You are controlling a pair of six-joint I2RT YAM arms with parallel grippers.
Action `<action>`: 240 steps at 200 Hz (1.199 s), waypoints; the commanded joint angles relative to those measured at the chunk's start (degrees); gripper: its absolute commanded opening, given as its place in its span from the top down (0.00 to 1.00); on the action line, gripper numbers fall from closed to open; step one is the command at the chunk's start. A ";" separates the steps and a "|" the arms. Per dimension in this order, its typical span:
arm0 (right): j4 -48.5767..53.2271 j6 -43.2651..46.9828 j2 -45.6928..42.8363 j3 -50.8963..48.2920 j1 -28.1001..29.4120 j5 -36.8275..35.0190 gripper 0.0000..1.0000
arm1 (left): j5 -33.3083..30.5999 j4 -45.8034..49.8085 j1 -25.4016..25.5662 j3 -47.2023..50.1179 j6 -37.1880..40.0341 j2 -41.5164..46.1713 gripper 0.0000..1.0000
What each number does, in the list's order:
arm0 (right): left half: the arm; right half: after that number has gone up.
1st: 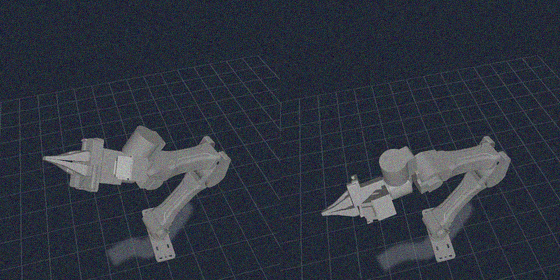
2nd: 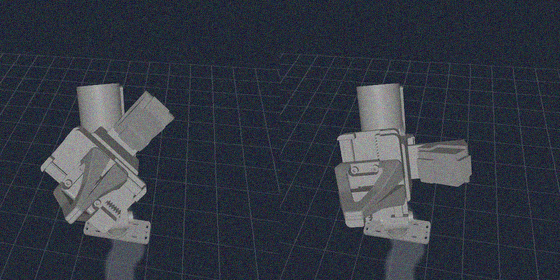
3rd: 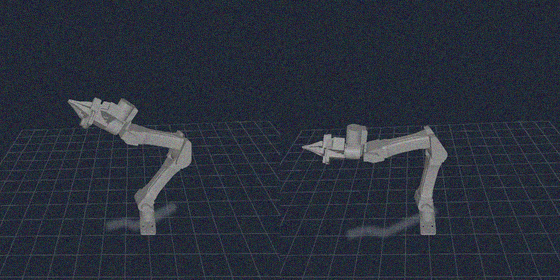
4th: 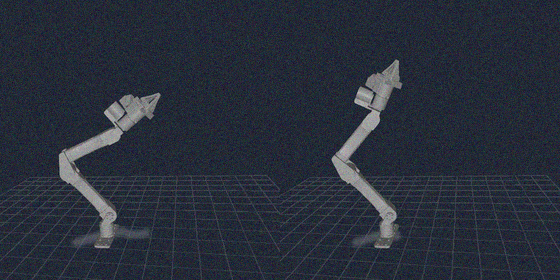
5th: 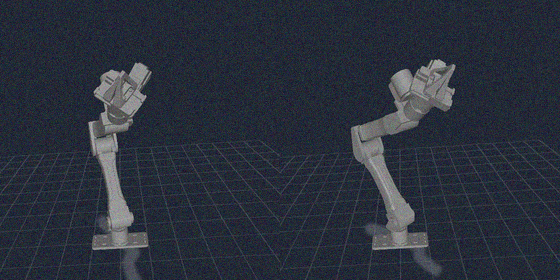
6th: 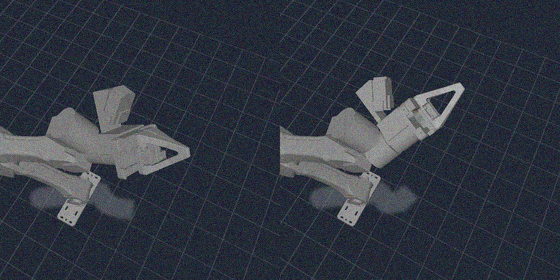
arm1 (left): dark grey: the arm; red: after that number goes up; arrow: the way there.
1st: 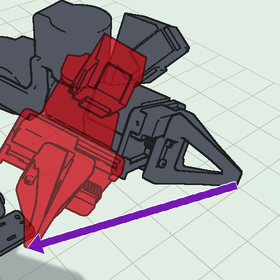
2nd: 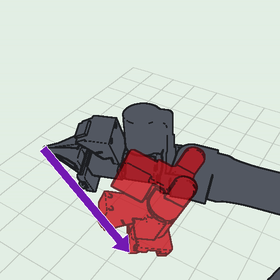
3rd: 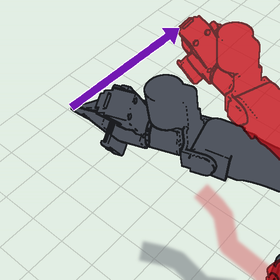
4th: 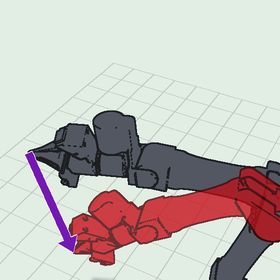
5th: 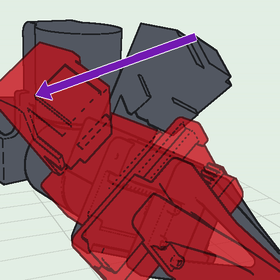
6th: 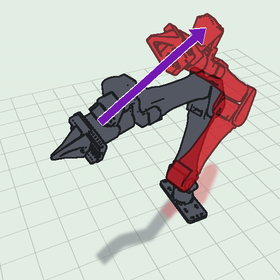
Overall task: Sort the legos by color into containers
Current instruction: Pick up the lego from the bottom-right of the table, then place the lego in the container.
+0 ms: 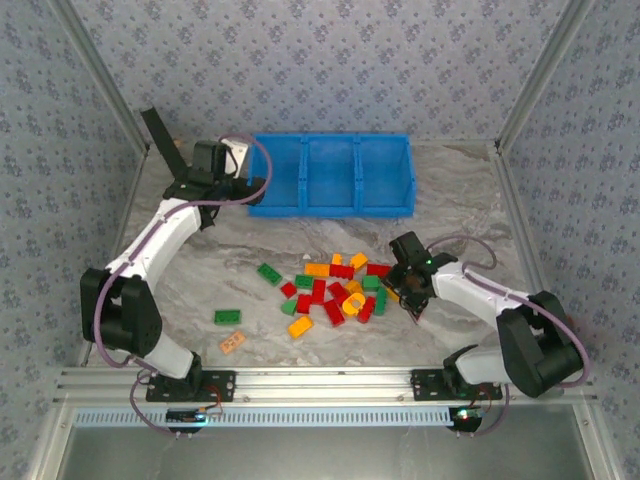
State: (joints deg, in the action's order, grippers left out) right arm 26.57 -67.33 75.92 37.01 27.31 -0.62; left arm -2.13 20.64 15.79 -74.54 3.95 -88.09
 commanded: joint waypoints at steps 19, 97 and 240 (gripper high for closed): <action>4.63 1.62 0.97 0.06 0.29 0.01 0.57 | 0.15 1.15 0.29 -1.83 1.68 -0.15 0.00; 15.26 8.40 -6.70 2.68 -1.15 -0.20 0.70 | 0.95 2.53 0.31 -2.95 1.20 0.50 0.00; 19.86 43.35 11.84 45.01 -8.52 -4.05 0.71 | -6.09 28.67 7.40 -0.23 -30.32 5.11 0.01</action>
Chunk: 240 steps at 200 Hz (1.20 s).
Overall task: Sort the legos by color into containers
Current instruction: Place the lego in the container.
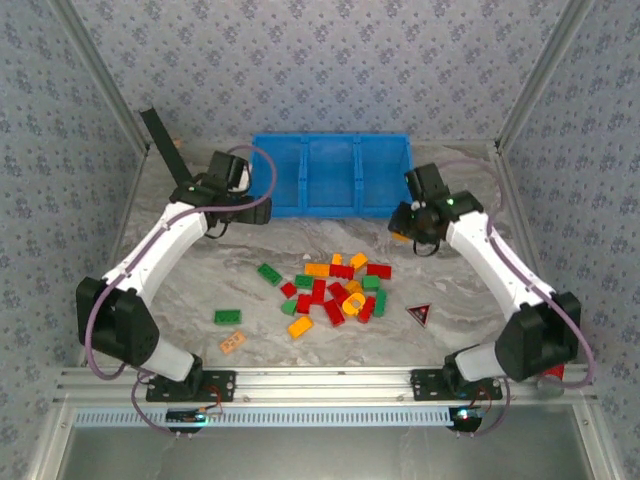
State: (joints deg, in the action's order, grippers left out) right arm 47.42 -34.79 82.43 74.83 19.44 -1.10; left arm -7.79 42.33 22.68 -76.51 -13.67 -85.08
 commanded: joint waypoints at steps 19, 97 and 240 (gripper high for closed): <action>-5.33 15.29 10.29 11.54 -1.14 -3.33 0.71 | 2.45 6.93 1.43 5.47 -20.49 2.74 0.02; -12.77 24.80 32.22 28.06 -3.34 -0.70 0.71 | 7.65 3.71 5.25 12.77 -36.40 1.08 0.06; -11.13 27.66 48.21 37.23 -5.64 -0.44 0.67 | 9.39 0.04 6.68 12.91 -40.72 -7.50 0.06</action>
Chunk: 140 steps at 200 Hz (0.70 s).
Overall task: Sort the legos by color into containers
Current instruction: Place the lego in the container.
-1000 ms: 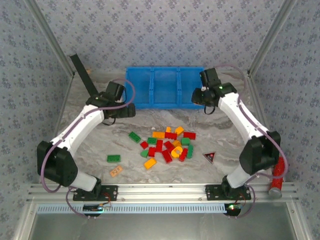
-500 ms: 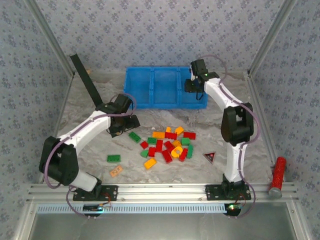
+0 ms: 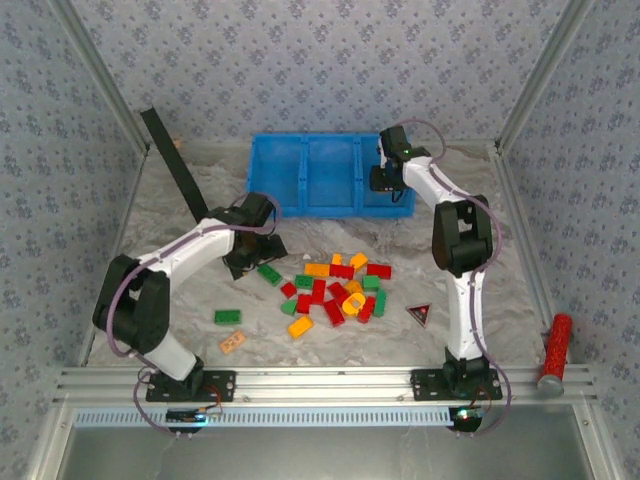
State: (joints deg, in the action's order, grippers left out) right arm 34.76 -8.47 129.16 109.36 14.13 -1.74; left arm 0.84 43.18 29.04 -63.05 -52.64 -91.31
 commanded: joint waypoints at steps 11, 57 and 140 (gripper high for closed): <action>1.80 1.43 1.67 3.00 -0.36 0.26 0.65 | 0.83 -0.90 0.28 -0.77 -2.01 -1.88 0.06; 2.04 1.94 1.03 3.25 -0.53 0.95 0.55 | 0.48 -1.25 0.40 -0.67 -4.84 -4.19 0.06; 2.50 2.57 0.33 3.84 -1.10 1.82 0.39 | 1.83 -5.71 1.39 1.00 -9.69 -8.26 0.07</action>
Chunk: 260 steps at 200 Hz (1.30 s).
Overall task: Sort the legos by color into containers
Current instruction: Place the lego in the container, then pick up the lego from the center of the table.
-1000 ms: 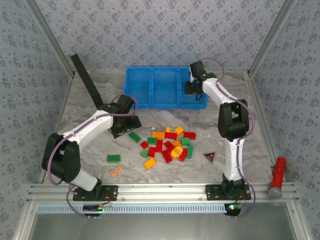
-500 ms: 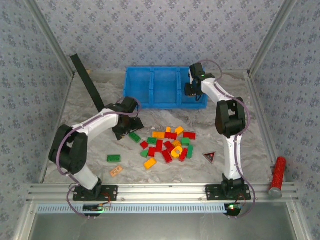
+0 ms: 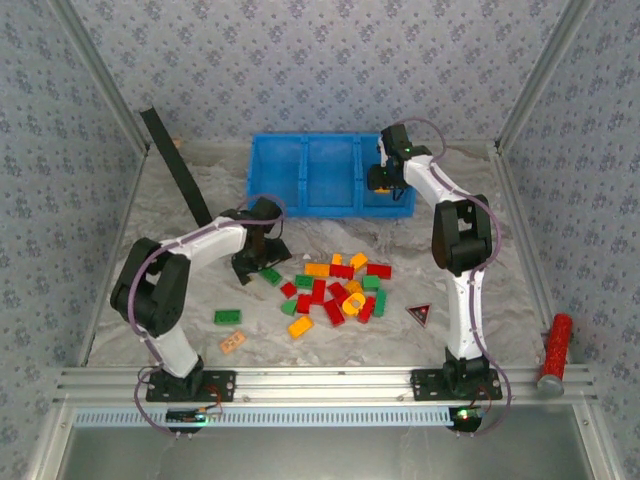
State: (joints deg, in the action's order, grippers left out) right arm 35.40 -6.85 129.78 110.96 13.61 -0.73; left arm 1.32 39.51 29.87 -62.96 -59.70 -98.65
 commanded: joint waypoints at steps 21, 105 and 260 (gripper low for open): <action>2.13 1.05 -0.75 2.25 -0.60 0.83 0.36 | 1.79 -2.85 0.72 1.43 -3.13 -1.69 0.08; 3.09 1.05 -7.39 0.39 0.36 1.73 0.34 | 3.75 -5.00 0.72 3.21 -3.92 -3.74 0.29; 4.56 -21.18 -43.81 -46.88 9.79 7.67 0.26 | 4.10 2.76 -0.06 -9.69 9.25 -3.04 0.78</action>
State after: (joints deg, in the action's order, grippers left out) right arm 39.16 -20.25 89.76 69.32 21.02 4.69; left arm 4.10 40.47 29.89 -66.00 -55.77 -102.17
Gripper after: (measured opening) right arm 0.698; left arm 0.323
